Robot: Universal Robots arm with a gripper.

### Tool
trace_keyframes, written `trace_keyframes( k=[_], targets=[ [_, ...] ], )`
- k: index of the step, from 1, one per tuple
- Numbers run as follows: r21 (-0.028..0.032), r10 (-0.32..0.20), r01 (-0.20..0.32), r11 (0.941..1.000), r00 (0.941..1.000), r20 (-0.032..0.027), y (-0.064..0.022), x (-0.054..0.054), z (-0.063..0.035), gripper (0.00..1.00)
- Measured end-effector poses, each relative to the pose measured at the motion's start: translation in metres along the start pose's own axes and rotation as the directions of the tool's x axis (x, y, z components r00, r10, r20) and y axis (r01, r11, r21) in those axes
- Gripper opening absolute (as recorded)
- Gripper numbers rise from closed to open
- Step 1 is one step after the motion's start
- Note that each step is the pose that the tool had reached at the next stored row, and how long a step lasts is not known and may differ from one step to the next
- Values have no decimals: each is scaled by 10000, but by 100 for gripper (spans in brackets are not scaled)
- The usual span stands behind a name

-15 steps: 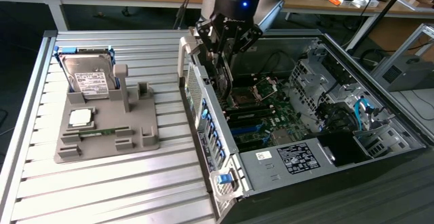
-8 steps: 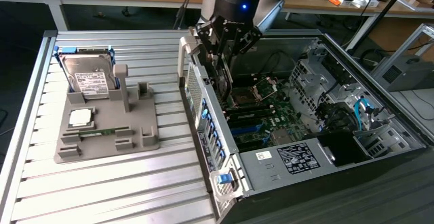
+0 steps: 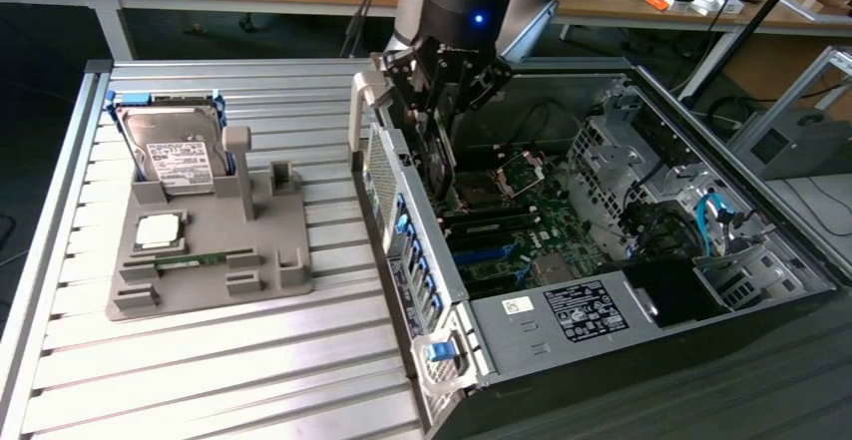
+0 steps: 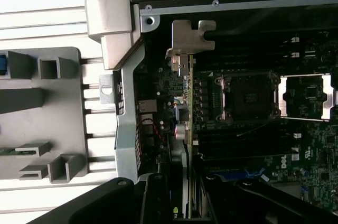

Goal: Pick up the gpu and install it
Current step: 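Pick up the gpu and move the gpu toward the slot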

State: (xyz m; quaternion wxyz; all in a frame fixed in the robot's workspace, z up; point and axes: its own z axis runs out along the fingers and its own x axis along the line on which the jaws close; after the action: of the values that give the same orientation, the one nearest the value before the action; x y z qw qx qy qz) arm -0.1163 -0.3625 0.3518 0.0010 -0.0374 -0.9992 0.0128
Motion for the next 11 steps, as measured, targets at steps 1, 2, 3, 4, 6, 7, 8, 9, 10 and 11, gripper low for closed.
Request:
trace_keyframes(
  k=[1, 2, 3, 4, 6, 7, 8, 9, 10, 11],
  targets=[
    [0, 0, 0, 10000, 10000, 0, -1, 0, 8, 27],
    [0, 0, 0, 10000, 10000, 0, -1, 0, 12, 27],
    [0, 0, 0, 10000, 10000, -1, -1, -1, 17, 27],
    [0, 0, 0, 10000, 10000, -1, -2, -1, 22, 27],
    [0, -1, 1, 10000, 10000, -1, -3, -2, 30, 27],
    [0, 0, 0, 10000, 10000, -1, -3, -2, 34, 27],
    [0, -1, 1, 10000, 10000, -2, -4, -3, 38, 27],
    [1, 0, 0, 10000, 10000, -2, -4, -4, 42, 27],
    [0, -1, 1, 10000, 10000, -2, -4, -7, 47, 27],
    [0, 0, 0, 10000, 10000, -2, -5, -9, 52, 27]
  ],
)
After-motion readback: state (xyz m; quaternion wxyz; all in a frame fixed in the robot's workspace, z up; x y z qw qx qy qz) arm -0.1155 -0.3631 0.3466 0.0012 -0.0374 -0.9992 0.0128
